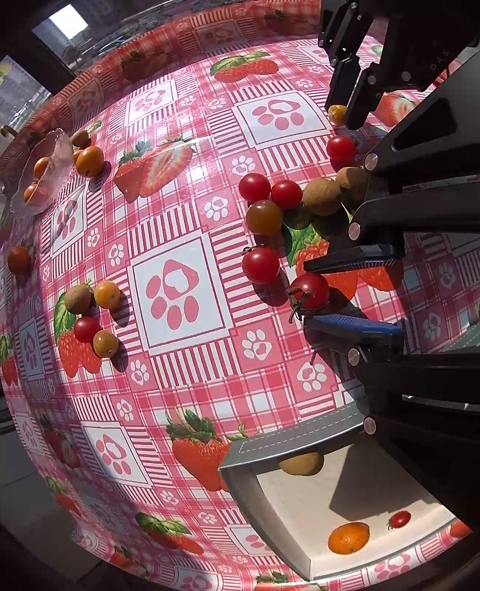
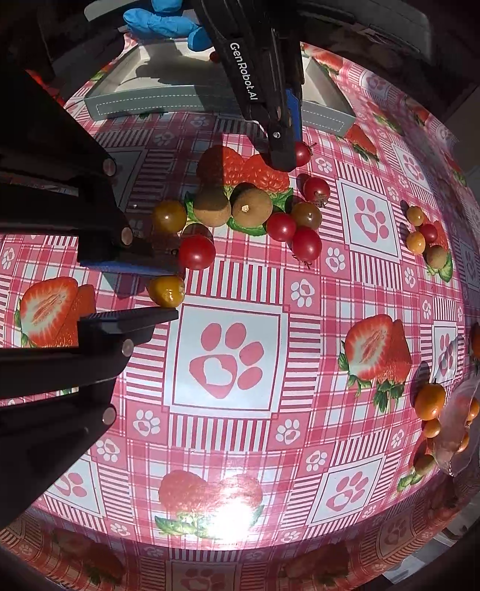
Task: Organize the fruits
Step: 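Grasp a red stemmed cherry tomato with the left gripper while the right grasps a yellow one, then carry both cherry tomatoes over the white tray with both grippers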
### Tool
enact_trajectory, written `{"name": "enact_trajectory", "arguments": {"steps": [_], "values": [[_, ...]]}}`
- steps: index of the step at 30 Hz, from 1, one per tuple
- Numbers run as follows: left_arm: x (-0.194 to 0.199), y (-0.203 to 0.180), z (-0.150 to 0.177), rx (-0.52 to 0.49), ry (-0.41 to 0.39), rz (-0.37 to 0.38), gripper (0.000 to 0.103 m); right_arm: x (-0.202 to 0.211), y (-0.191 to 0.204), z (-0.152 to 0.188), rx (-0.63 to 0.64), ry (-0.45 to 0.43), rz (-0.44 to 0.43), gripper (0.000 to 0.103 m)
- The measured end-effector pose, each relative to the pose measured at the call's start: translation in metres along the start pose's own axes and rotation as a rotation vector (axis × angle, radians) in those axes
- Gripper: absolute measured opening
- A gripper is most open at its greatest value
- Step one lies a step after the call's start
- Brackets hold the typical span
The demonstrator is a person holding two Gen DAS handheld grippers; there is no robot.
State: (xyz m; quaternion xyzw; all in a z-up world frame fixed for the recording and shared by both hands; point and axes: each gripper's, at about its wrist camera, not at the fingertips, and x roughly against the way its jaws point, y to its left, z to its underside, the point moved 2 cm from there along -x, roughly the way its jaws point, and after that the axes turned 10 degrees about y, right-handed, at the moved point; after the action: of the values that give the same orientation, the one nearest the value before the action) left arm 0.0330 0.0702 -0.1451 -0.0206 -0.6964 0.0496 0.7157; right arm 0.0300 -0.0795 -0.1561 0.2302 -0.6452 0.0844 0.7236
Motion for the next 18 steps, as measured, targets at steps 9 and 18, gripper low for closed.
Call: {"name": "enact_trajectory", "arguments": {"steps": [9,18], "values": [[0.027,-0.016,0.040,0.006,-0.028,0.029,0.024,0.005,0.000,0.034,-0.065,0.008,-0.046,0.019],[0.036,-0.002,0.067,0.011,-0.032,0.031,0.024,0.018,-0.002,0.047,-0.099,0.006,-0.068,0.019]]}}
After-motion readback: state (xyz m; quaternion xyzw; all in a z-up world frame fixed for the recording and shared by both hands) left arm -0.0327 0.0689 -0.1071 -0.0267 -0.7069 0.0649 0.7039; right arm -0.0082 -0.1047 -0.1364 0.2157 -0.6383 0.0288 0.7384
